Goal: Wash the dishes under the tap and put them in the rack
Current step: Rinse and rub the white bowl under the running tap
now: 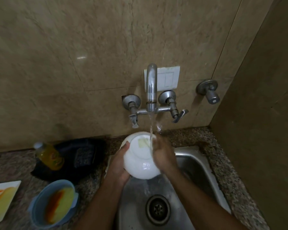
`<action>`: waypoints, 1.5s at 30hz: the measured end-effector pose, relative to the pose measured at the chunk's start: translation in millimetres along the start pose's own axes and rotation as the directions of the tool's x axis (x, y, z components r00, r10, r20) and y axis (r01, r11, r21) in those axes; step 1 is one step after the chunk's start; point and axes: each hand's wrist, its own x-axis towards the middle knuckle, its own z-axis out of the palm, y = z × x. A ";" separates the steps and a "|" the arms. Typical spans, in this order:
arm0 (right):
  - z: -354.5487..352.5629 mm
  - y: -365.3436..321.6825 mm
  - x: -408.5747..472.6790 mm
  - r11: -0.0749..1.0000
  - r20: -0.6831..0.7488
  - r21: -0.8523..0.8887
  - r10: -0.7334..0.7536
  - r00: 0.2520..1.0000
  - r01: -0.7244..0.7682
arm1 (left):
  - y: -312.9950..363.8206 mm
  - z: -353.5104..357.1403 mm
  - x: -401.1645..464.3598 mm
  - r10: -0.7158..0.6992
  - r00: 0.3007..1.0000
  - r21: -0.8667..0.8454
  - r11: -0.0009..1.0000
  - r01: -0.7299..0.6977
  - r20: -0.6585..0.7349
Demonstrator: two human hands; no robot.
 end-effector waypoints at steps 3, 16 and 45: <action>3.5 8.9 -19.1 0.901 0.104 -0.212 -0.364 0.925 0.379 | 0.8 -0.6 3.2 0.016 1.000 0.056 0.998 -0.015 -0.011; -18.6 26.6 -30.6 0.760 0.332 -0.250 -0.514 0.791 0.600 | -16.5 16.5 11.3 0.034 0.999 0.166 0.985 -0.036 0.020; -22.5 26.2 -49.1 0.701 0.295 -0.070 -0.665 0.686 0.709 | -10.8 22.0 18.1 0.045 0.999 0.144 0.989 -0.045 0.004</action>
